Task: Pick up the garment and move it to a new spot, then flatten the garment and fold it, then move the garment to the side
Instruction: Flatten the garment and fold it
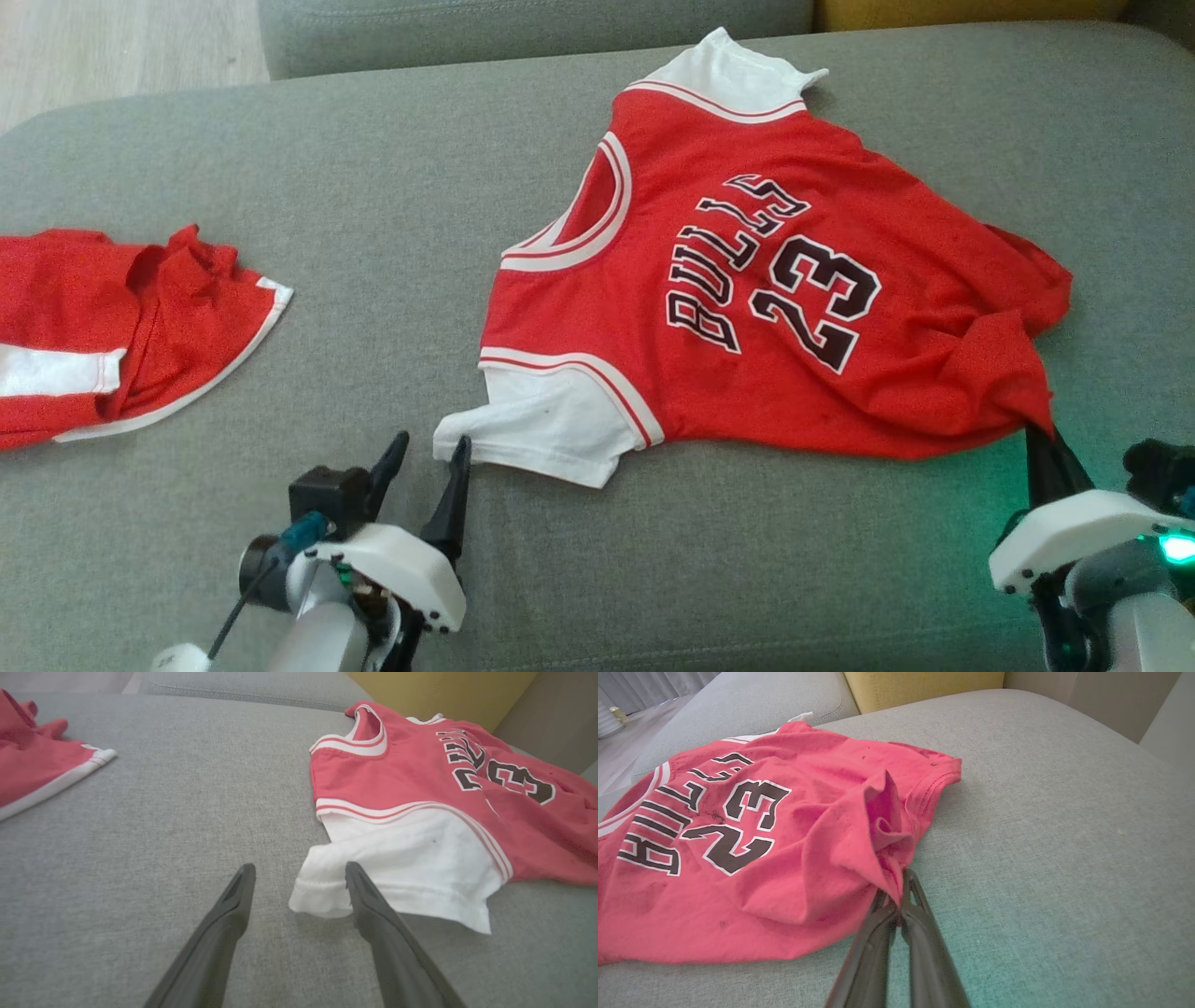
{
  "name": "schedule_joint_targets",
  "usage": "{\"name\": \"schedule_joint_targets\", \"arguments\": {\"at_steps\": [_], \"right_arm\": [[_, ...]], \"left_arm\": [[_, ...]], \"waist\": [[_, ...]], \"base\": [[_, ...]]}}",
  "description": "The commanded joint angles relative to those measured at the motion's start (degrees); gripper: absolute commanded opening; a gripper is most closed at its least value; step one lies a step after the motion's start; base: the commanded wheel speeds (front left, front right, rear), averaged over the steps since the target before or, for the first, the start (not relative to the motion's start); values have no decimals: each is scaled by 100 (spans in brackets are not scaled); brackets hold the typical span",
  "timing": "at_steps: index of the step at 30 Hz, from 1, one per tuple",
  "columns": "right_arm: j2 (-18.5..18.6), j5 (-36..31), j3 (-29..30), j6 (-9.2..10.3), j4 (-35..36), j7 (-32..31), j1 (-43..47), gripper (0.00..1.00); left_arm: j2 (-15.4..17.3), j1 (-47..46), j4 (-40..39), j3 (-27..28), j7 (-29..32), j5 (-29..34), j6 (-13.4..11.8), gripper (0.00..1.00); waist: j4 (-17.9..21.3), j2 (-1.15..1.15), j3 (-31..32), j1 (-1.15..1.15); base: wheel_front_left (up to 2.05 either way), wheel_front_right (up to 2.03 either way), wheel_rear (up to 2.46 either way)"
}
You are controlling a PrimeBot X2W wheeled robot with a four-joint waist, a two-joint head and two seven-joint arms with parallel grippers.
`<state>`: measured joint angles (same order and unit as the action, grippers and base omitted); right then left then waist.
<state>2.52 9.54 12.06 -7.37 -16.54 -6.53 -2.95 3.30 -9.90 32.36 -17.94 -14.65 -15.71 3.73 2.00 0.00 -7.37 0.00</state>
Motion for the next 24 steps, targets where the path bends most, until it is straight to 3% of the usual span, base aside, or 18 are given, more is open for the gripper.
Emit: {"name": "schedule_joint_targets", "arguments": {"at_steps": [1,20,22,23,24], "right_arm": [[36,26,-142,-12,158,59,-122,0],[36,57,-217,-12,79,71,-213,0],[36,59,-217,-12,71,71,-217,0],[36,60,-215,-12,63,73,-221,0],[36,60,-210,-12,55,76,-224,0]], "left_arm": [[64,-177,-86,131,-35,21,48,100],[4,-591,364,-17,-34,-117,152,100],[4,-595,374,-31,-34,-115,167,96],[5,-601,380,-49,-34,-112,184,46],[5,-607,374,-57,-34,-114,198,11]], "waist": [[3,0,15,0],[75,0,-78,0],[77,0,-78,0],[78,0,-78,0],[78,0,-78,0]], "base": [[0,0,0],[0,0,0],[0,0,0],[0,0,0],[0,0,0]]}}
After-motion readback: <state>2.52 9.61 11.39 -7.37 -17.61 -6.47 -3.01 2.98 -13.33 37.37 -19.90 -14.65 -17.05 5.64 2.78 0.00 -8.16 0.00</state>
